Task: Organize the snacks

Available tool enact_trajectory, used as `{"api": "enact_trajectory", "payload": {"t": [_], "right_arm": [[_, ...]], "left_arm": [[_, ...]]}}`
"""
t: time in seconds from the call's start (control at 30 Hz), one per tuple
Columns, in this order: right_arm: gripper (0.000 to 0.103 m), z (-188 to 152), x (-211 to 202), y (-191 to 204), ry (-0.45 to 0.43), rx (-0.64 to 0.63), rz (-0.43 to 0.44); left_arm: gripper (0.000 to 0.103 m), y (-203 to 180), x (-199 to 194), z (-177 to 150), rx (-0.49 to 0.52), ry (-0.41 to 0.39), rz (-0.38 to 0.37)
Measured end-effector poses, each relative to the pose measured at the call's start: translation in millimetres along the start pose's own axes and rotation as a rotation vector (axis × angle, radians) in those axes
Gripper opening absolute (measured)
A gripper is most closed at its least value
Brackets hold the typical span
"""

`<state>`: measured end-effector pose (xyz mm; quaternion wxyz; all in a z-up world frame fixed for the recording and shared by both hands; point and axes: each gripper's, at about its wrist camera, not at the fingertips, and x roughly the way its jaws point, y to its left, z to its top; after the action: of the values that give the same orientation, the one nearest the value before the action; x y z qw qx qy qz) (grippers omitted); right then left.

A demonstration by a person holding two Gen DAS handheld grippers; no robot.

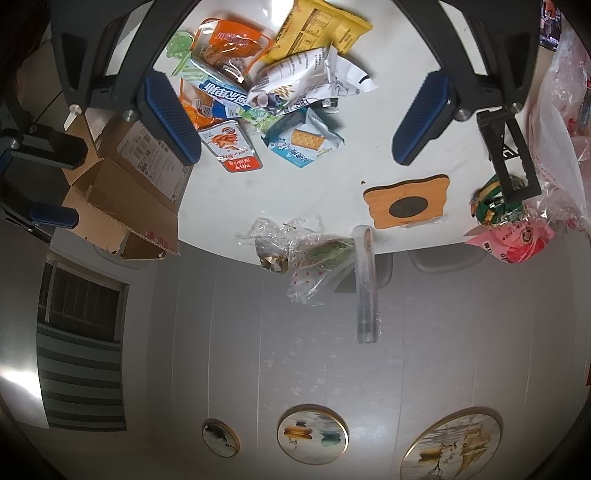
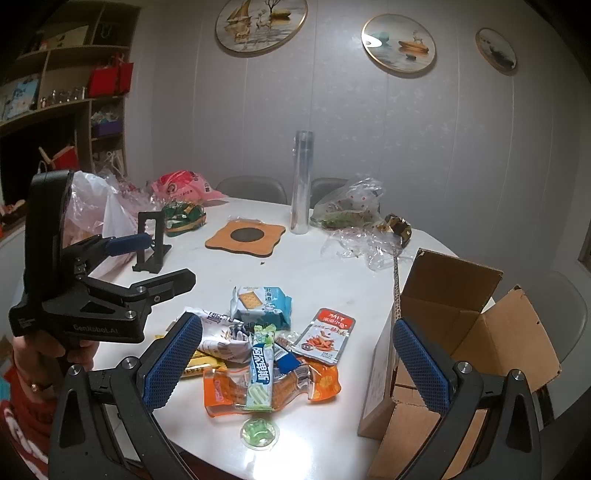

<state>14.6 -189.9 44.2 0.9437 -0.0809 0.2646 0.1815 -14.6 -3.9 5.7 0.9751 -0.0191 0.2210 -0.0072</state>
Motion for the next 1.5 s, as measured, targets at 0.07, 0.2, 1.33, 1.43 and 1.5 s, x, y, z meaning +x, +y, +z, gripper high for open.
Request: {"api": "enact_trajectory", "payload": {"t": [0.07, 0.2, 1.33, 1.43, 1.5], "right_arm": [[0.103, -0.9, -1.8, 0.4, -0.003, 0.001, -0.001], [0.103, -1.0, -2.1, 0.4, -0.004, 0.000, -0.002], [0.089, -51.6, 66.3, 78.8, 0.114, -0.129, 0.129], [0.086, -59.9, 88.1, 76.3, 0.166, -0.119, 0.191], [0.086, -60.6, 97.7, 75.8, 0.184, -0.128, 0.194]], "left_arm": [[0.102, -0.2, 0.1, 0.1, 0.001, 0.000, 0.000], [0.102, 0.2, -0.5, 0.0, -0.001, -0.001, 0.001], [0.102, 66.3, 20.7, -55.3, -0.023, 0.112, 0.001], [0.102, 69.4, 30.1, -63.2, -0.029, 0.135, -0.024], [0.102, 71.9, 39.7, -67.0, -0.039, 0.157, -0.057]]}}
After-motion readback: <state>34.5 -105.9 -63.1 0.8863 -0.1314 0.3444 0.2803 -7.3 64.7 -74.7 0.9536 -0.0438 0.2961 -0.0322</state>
